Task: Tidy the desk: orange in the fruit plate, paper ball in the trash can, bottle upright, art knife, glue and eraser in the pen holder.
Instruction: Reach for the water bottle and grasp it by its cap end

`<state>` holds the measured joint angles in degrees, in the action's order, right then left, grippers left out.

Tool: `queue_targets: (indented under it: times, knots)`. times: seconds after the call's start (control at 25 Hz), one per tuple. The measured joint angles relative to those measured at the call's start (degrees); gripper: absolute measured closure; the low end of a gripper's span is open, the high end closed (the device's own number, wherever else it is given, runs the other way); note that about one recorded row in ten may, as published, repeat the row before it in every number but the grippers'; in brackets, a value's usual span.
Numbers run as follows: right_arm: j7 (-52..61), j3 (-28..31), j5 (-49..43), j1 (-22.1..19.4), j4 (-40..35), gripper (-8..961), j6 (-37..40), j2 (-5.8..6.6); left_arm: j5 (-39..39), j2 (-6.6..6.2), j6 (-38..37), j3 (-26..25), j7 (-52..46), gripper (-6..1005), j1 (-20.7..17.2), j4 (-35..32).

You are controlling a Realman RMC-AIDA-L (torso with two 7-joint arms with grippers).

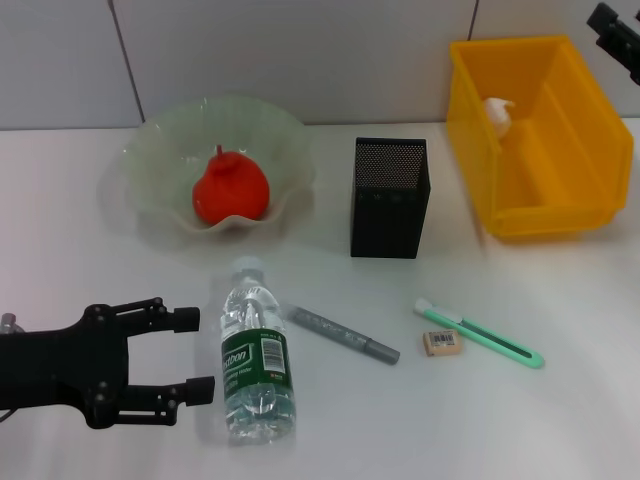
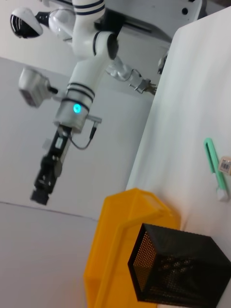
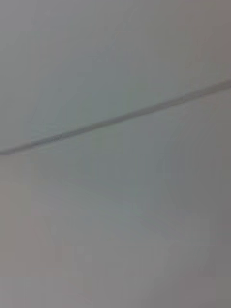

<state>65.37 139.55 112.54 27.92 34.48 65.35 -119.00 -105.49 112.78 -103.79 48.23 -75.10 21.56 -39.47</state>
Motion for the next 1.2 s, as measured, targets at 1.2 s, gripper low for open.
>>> queue_targets:
  times: [1.2]
  knots:
    - [14.21, -0.51, -53.64, 4.3, 2.52, 175, 34.29, 5.19, -0.35, 0.03, 4.7, -0.11, -3.69, 139, 3.19, 3.0]
